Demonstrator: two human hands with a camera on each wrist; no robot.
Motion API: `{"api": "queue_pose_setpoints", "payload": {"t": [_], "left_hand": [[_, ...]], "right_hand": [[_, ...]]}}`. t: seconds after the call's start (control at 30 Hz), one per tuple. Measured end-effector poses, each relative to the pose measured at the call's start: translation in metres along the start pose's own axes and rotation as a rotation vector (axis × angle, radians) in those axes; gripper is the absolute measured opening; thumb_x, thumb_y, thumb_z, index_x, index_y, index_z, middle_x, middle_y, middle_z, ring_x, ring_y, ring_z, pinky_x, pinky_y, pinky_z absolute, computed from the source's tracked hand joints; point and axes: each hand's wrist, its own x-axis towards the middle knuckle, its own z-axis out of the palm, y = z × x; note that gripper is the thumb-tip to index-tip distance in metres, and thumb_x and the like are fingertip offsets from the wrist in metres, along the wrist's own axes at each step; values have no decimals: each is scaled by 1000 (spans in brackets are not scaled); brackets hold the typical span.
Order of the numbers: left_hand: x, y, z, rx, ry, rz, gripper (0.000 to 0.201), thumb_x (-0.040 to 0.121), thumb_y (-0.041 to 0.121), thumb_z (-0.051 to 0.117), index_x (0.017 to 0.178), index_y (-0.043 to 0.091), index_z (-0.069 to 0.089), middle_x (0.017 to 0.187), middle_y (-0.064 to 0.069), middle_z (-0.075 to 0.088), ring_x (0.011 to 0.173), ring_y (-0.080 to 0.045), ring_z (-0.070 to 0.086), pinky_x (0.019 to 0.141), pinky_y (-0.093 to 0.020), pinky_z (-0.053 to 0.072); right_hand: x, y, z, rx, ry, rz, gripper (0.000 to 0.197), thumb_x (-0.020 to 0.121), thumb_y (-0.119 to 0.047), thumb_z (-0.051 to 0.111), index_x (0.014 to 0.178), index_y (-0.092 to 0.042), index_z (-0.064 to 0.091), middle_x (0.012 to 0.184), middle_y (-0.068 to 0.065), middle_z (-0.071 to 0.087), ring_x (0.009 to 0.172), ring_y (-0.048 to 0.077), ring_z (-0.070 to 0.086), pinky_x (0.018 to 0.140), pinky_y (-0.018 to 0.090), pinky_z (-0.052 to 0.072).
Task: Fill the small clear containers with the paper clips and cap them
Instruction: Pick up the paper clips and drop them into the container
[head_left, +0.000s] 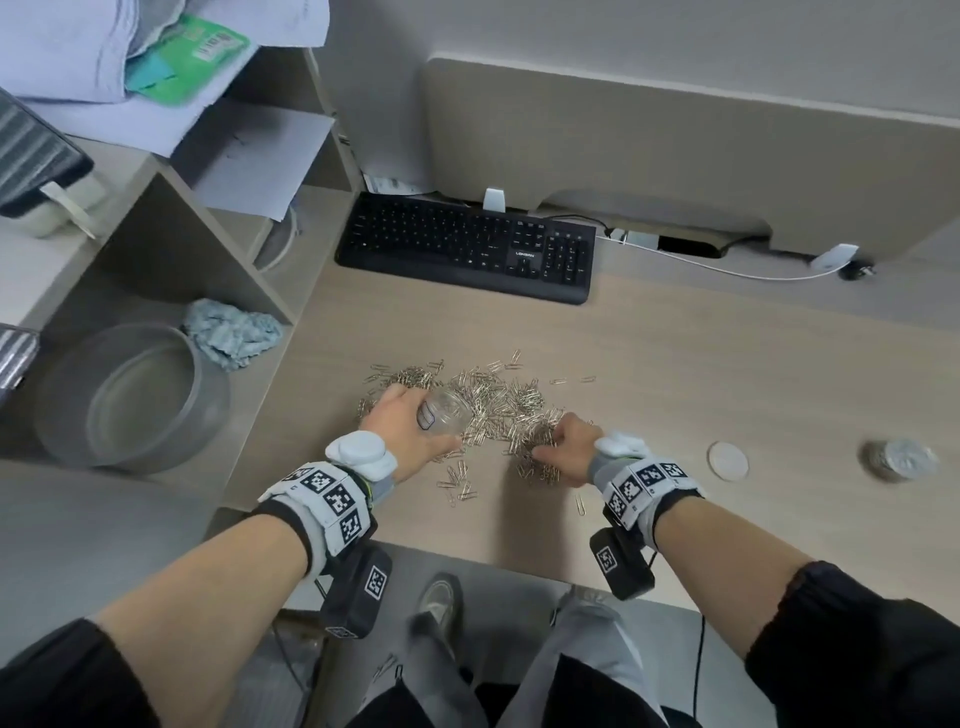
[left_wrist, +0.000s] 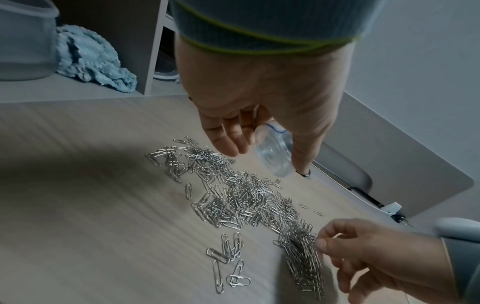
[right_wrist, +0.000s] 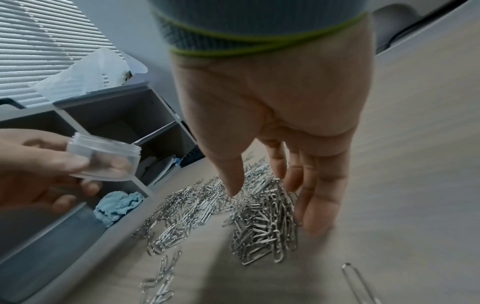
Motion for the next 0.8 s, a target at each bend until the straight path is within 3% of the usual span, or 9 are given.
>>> {"api": "queue_pose_setpoints", "payload": {"t": [0.13, 0.2, 0.3, 0.37, 0.43, 0.5, 0.57, 0.7, 0.8], "left_hand": [[1, 1, -3, 7, 7, 1, 64, 69, 55, 77, 121, 21, 59, 106, 3, 48, 92, -17, 55, 85, -31, 47], [2, 1, -3, 4, 9, -9, 64, 69, 56, 77, 120, 21, 59, 104, 3, 48, 90, -16, 54, 83, -30, 47], [2, 2, -1, 16, 6, -9, 62, 69, 57, 76, 117, 20, 59, 104, 4, 47, 91, -17, 54, 84, -33, 49], [2, 0, 1, 9, 7, -11, 62, 70, 57, 76, 117, 20, 58, 106, 3, 48, 93, -18, 55, 86, -35, 50], [-1, -2, 3, 2, 9, -12, 62, 70, 55, 76, 118, 20, 57, 106, 3, 48, 96, -19, 56, 87, -36, 50], [-4, -6, 7, -2, 2, -7, 65, 70, 53, 77, 122, 22, 56, 106, 3, 48, 97, -18, 56, 86, -32, 47], [-5, -8, 7, -4, -2, -3, 68, 69, 53, 78, 125, 22, 55, 106, 3, 48, 95, -17, 55, 84, -30, 46], [-3, -9, 3, -13, 11, -11, 65, 70, 52, 78, 122, 20, 56, 110, 1, 50, 96, -19, 56, 87, -33, 48], [-2, -12, 1, -29, 23, -26, 61, 70, 52, 77, 119, 20, 56, 111, 2, 51, 97, -18, 56, 88, -33, 48]], "right_hand": [[-2, 18, -5, 119, -16, 49, 37, 84, -42, 67, 97, -12, 50, 85, 9, 65, 60, 24, 68, 52, 36, 59], [-3, 32, -6, 159, -67, 87, 26, 84, -37, 68, 91, -17, 55, 87, 9, 65, 63, 23, 67, 50, 30, 58], [-19, 30, -2, 140, -197, 157, 12, 80, -22, 64, 72, -19, 56, 74, 3, 58, 65, 22, 63, 53, 23, 53], [-23, 22, 3, 171, -265, 160, 5, 85, -11, 61, 84, -10, 66, 78, 2, 55, 75, 21, 63, 57, 22, 50], [-14, 15, 11, 336, -191, 129, 13, 91, -10, 57, 101, -6, 64, 82, 8, 62, 77, 26, 69, 65, 31, 59], [0, 11, 17, 458, -88, 119, 6, 94, -7, 54, 97, -8, 58, 79, 13, 66, 69, 28, 72, 71, 44, 62], [3, 3, 13, 495, -52, 88, 4, 94, -9, 55, 96, -8, 59, 77, 14, 69, 67, 28, 73, 71, 48, 61], [7, 12, -8, 323, 46, 69, 18, 91, -24, 58, 87, -6, 62, 73, 10, 73, 61, 24, 72, 68, 46, 62], [9, 24, -23, 160, 122, 166, 32, 88, -35, 59, 104, -8, 55, 93, 11, 67, 78, 29, 70, 80, 45, 59]]}}
